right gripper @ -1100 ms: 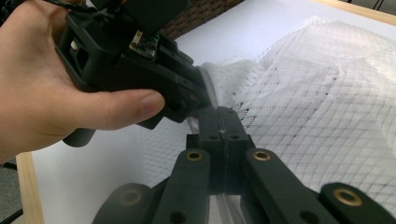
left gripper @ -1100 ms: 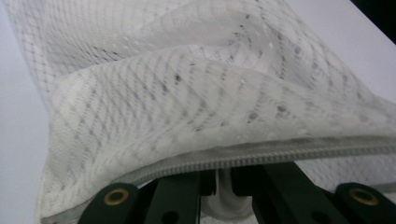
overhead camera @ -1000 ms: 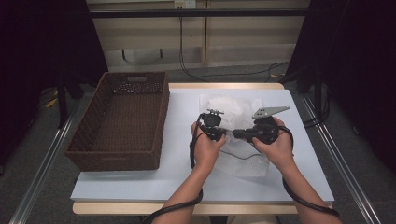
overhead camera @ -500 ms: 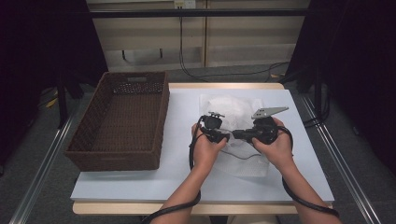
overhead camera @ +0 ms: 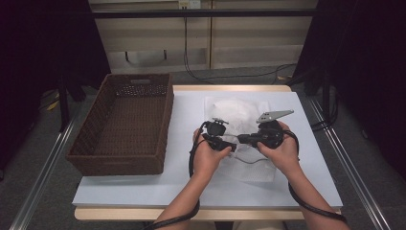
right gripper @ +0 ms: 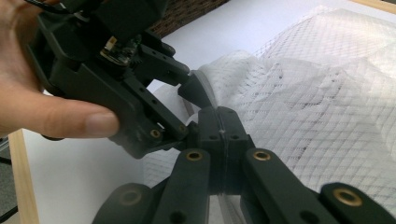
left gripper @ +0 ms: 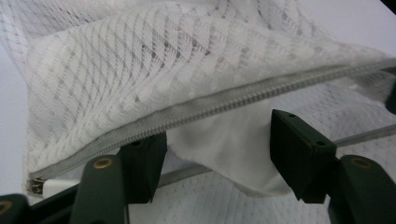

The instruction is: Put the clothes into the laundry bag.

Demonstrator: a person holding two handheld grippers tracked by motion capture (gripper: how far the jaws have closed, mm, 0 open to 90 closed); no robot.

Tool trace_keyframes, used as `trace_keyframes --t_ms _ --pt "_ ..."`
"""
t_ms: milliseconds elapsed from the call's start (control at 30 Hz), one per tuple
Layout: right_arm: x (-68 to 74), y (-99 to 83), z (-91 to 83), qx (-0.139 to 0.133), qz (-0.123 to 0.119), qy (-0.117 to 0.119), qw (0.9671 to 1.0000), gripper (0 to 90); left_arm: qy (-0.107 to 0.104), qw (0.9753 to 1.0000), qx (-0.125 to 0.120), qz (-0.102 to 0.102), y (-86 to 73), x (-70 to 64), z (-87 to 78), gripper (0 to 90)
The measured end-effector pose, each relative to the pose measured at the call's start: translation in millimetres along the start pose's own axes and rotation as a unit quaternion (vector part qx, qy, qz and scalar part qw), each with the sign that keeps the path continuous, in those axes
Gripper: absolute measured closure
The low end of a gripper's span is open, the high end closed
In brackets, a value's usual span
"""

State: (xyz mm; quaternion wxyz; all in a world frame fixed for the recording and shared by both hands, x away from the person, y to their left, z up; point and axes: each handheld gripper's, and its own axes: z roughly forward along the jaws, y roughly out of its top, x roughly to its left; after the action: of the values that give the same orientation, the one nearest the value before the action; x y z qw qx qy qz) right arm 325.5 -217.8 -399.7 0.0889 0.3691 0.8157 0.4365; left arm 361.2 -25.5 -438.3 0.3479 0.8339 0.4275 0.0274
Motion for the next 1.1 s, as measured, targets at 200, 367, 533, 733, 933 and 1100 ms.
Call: trace_keyframes --t_ms 200,367,533,733,933,1100 --pt "-1.7 -0.9 -0.5 0.0 0.003 -0.001 1.0 90.0 -0.002 1.0 0.004 0.005 -4.3 -1.7 -2.5 34.3" --pt "-1.4 -0.8 -0.4 0.001 0.003 -0.002 1.0 90.0 -0.006 0.9999 0.009 0.004 -7.6 -1.4 -2.6 33.7" --pt "-1.2 -1.1 0.3 0.001 0.003 -0.002 1.0 90.0 -0.011 0.9998 0.015 0.005 -10.6 0.5 -0.3 33.7" --pt "-1.7 -1.5 1.2 0.002 0.003 -0.001 1.0 90.0 -0.015 0.9997 0.018 0.009 -12.3 0.0 3.9 35.5" --pt "-2.1 -1.8 0.8 0.002 0.003 -0.001 1.0 90.0 -0.025 0.9995 0.018 -0.004 -13.1 -0.5 8.6 41.5" --pt "-2.0 -1.5 0.5 0.001 0.003 -0.001 1.0 90.0 -0.028 0.9993 0.023 -0.011 -12.4 -0.1 11.4 47.6"
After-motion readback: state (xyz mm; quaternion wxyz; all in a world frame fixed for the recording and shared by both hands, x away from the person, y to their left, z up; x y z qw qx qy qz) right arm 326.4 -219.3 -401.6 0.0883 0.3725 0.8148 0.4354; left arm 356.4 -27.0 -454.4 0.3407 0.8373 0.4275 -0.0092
